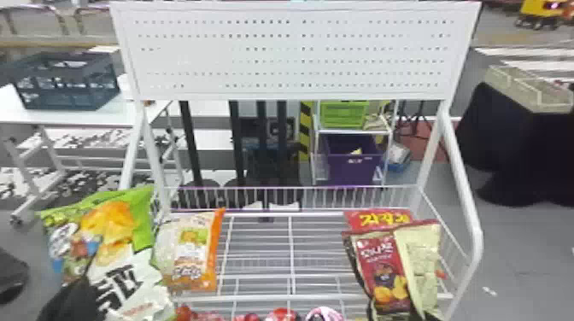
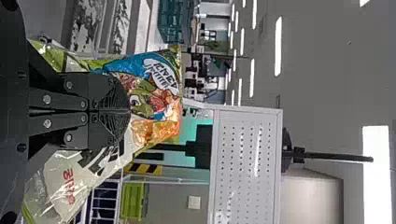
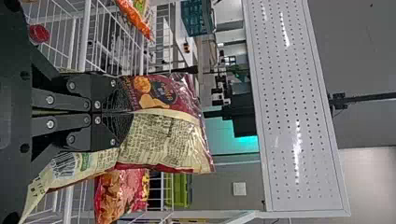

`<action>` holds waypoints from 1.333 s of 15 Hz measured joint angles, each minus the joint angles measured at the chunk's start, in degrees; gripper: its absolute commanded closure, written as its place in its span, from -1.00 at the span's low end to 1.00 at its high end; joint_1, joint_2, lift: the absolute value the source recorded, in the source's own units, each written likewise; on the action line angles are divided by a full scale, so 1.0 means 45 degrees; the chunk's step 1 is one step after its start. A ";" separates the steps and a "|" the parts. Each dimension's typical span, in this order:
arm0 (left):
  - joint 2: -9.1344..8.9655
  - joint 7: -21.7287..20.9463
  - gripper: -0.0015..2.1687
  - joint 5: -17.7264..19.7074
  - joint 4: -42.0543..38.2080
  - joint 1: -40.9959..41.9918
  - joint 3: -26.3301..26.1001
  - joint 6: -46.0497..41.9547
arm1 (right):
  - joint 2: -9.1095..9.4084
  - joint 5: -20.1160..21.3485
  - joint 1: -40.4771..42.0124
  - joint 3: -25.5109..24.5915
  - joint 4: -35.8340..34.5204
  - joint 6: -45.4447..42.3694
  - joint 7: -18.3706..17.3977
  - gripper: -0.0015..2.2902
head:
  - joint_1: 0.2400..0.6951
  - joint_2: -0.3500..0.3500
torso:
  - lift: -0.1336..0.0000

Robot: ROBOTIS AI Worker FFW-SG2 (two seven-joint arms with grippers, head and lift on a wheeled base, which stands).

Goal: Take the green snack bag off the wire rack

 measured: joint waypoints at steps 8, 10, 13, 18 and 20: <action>-0.0095 -0.0092 0.66 -0.0211 -0.0222 0.0418 -0.0095 -0.0118 | -0.0018 0.0033 0.0137 0.0002 -0.0151 0.0000 0.0009 0.95 | 0.14 0.00 | 1.00; -0.0095 -0.0090 0.66 -0.0219 -0.0238 0.0458 -0.0101 -0.0118 | -0.0018 0.0038 0.0135 0.0000 -0.0155 0.0000 -0.0003 0.95 | 0.14 0.00 | 1.00; -0.0096 -0.0089 0.66 -0.0241 -0.0258 0.0483 -0.0111 -0.0118 | -0.0018 0.0038 0.0122 -0.0004 -0.0153 0.0000 0.0001 0.95 | 0.14 0.00 | 1.00; -0.0095 -0.0135 0.66 -0.0243 -0.0327 0.0489 -0.0105 -0.0082 | -0.0015 0.0019 0.0121 -0.0020 -0.0170 0.0000 -0.0007 0.95 | 0.14 0.00 | 1.00; -0.0096 -0.0190 0.66 -0.0243 -0.0339 0.0500 -0.0112 -0.0080 | -0.0004 0.0018 0.0121 -0.0020 -0.0175 0.0000 -0.0007 0.95 | 0.14 0.00 | 1.00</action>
